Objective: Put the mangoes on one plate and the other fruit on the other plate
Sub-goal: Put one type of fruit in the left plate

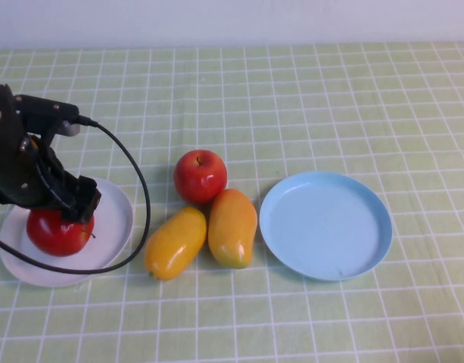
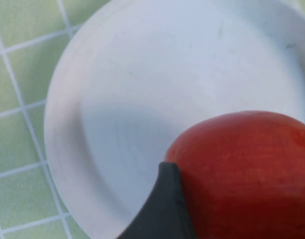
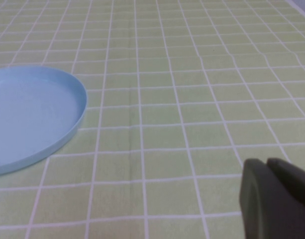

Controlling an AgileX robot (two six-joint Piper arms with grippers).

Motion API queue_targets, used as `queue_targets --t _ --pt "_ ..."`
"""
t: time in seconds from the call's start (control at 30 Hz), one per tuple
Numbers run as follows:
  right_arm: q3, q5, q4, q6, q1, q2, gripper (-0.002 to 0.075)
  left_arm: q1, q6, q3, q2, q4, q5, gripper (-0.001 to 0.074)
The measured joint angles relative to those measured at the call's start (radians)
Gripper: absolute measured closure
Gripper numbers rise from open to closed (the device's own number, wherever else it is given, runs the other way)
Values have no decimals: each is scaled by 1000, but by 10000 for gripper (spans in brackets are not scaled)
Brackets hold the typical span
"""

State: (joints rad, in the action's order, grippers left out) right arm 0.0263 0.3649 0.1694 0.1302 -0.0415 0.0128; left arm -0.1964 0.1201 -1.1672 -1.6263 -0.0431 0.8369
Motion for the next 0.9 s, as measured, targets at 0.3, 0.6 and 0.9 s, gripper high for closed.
queue_targets --t 0.3,0.6,0.9 --pt "0 0 0 0 0 0 743 2 -26 0 -7 -20 12 72" --pt "0 0 0 0 0 0 743 0 -56 0 71 -24 -13 66" --pt "0 0 0 0 0 0 743 -158 -24 -54 51 165 -217 66"
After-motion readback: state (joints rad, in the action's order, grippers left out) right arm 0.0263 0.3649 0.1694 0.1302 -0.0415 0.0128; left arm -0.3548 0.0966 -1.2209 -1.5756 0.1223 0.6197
